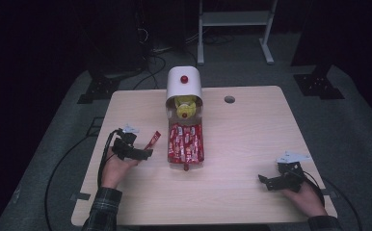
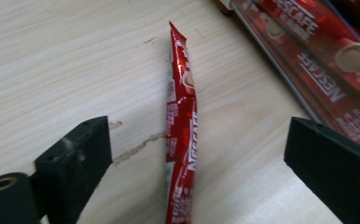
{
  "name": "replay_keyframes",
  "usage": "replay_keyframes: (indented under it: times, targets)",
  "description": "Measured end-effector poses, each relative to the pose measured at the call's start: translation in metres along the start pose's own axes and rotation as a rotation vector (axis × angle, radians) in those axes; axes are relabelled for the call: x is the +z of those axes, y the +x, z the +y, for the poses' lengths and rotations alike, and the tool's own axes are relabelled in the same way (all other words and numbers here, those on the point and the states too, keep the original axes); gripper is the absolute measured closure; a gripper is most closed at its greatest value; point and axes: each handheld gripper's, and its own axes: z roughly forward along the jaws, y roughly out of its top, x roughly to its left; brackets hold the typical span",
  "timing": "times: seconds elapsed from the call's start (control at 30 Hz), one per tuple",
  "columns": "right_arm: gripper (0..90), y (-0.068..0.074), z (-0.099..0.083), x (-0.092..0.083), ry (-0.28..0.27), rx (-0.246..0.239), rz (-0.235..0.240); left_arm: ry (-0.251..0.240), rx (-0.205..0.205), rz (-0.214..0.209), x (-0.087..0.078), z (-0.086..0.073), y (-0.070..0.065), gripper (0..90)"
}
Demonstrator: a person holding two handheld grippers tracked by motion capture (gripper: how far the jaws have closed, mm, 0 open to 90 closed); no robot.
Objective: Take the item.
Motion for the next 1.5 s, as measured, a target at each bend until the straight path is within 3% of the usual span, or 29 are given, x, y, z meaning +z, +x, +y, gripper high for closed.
replay_keyframes:
  times: [0.67, 1.17, 1.5]
  targets:
    - [0.3, 0.000, 0.000, 0.000, 0.001, 0.000, 0.002, -0.085, 0.020, 0.018, -0.035, -0.041, -0.017, 1.5]
    - [0.3, 0.001, 0.000, 0.000, 0.001, 0.000, 0.003, -0.009, 0.040, 0.027, -0.024, -0.068, -0.025, 1.5]
    - [0.3, 0.001, 0.000, 0.000, 0.001, 0.001, 0.003, 0.010, 0.050, -0.005, -0.013, -0.075, -0.021, 1.4]
